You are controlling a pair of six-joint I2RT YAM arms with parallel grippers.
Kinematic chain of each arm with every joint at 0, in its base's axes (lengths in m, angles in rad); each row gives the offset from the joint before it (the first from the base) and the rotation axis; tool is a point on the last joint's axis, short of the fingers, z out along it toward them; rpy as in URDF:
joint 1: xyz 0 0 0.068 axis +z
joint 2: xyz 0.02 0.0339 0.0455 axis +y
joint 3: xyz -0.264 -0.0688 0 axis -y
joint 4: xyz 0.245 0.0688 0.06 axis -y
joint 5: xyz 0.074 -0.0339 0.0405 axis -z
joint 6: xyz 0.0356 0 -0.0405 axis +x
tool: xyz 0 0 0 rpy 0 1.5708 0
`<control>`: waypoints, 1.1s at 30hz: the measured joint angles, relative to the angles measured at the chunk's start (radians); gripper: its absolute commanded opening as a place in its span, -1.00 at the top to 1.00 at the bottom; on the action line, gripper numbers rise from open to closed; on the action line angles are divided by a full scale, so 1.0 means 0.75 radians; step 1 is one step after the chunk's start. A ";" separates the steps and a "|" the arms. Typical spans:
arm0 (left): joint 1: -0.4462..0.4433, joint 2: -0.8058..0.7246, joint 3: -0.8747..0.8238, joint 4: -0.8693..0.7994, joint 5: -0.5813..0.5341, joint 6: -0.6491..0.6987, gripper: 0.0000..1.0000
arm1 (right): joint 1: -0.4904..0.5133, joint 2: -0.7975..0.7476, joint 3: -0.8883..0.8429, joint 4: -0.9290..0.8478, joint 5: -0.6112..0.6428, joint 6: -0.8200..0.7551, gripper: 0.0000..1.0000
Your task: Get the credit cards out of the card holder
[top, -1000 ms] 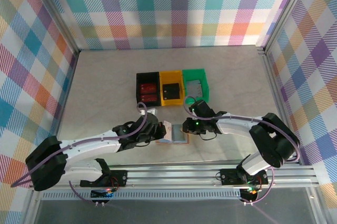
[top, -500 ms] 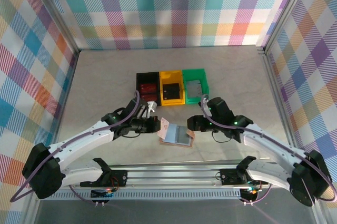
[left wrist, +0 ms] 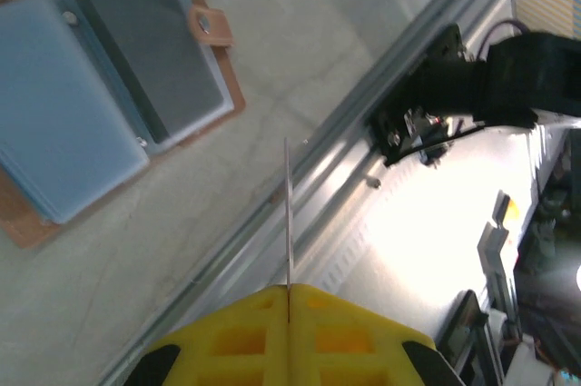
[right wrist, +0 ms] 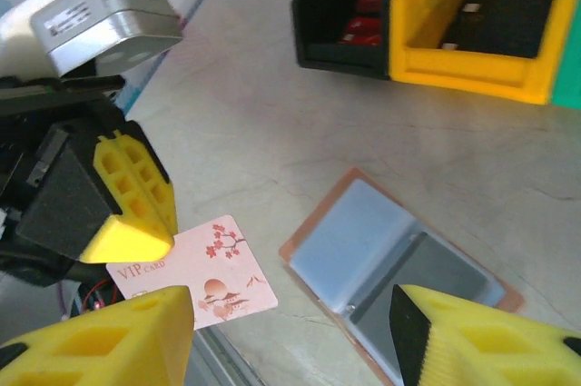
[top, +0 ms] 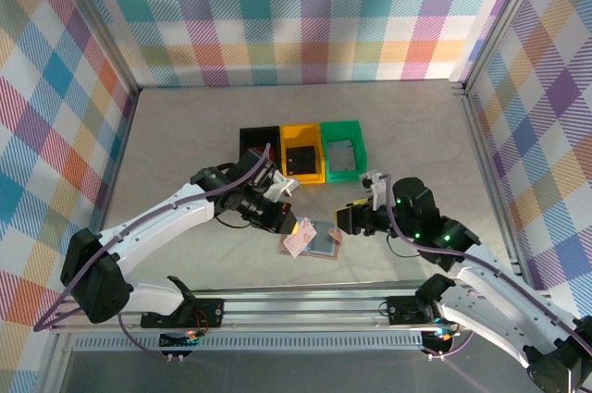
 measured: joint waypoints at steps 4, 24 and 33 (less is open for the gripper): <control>0.000 0.001 0.014 -0.035 0.081 0.052 1.00 | 0.000 0.048 -0.065 0.096 -0.160 -0.010 -0.21; -0.001 -0.030 0.009 -0.018 0.279 0.108 1.00 | 0.060 0.277 -0.151 0.422 -0.626 -0.037 -0.05; -0.004 -0.035 -0.005 0.002 0.301 0.109 1.00 | 0.082 0.280 -0.152 0.456 -0.666 -0.046 0.55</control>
